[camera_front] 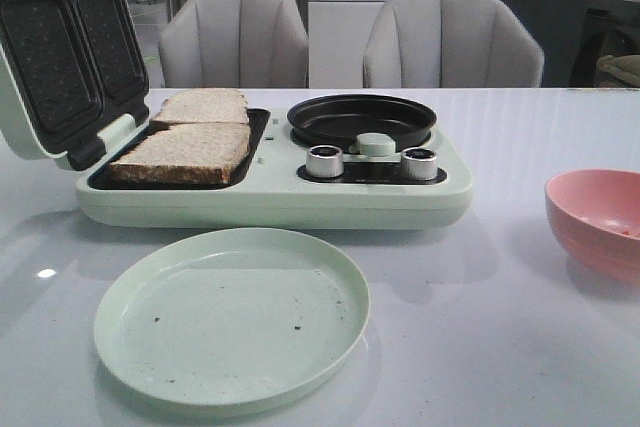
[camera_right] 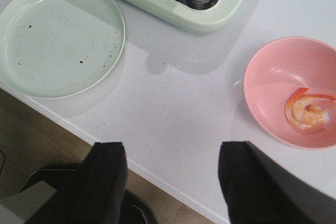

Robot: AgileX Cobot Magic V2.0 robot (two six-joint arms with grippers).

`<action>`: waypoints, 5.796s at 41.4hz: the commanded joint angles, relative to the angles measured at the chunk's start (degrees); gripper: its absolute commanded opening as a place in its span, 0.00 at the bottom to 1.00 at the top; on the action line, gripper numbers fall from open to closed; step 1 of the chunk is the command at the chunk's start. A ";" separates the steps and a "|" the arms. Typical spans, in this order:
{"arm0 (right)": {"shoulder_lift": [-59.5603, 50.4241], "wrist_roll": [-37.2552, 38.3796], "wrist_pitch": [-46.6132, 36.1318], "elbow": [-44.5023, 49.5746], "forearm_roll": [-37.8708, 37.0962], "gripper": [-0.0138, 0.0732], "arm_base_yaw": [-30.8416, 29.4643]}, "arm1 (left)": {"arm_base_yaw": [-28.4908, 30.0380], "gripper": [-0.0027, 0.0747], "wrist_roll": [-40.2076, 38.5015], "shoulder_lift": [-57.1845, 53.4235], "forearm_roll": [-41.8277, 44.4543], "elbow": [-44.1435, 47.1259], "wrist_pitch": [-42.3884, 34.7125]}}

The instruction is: Make breakfast with bread and shrimp

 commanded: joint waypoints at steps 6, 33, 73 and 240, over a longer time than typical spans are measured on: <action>-0.96 0.34 -2.62 -0.93 -0.08 0.73 0.00 | -0.38 0.60 -0.19 3.92 4.16 -3.21 -0.47; -0.82 0.34 -2.62 -0.93 -0.08 0.73 0.00 | 31.97 0.17 16.87 29.35 -7.21 -21.52 11.29; -0.82 0.34 -2.62 -0.93 -0.08 0.73 0.00 | 72.66 0.16 48.16 59.39 -61.10 -41.54 0.32; 55.43 -3.37 -2.31 -28.70 -3.02 0.33 -32.87 | 23.87 0.16 32.51 -0.57 -26.14 5.41 -16.09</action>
